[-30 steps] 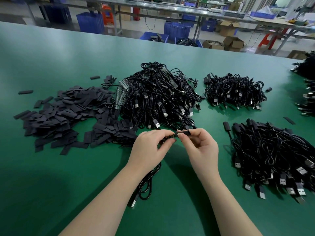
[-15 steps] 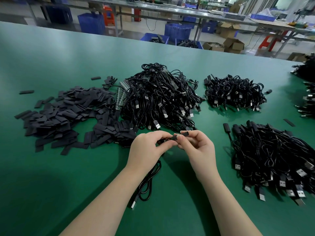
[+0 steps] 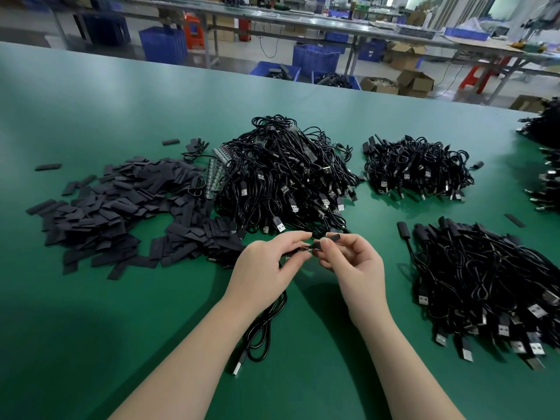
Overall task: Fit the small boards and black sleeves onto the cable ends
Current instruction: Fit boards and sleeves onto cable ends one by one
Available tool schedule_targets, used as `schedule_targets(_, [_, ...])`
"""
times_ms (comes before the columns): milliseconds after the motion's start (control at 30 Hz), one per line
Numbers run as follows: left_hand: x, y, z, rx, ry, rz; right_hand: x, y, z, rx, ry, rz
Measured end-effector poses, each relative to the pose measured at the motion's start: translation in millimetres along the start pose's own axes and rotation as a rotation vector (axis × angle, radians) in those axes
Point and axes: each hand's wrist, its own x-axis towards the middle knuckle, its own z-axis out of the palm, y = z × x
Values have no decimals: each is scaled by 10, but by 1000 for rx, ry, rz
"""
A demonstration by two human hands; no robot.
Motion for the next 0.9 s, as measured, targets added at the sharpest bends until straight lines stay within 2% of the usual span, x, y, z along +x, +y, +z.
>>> schedule_targets(467, [-15,13,21,-53,8,-2,-18,-59,-11,24,-50,43])
schedule_targets(700, [-23,9,34,-76,141,-63,-17,-56,16,97,-18,79])
schedule_targets(900, [-21,55,35,-20,55,-33,-9,-44,6,102,71,90])
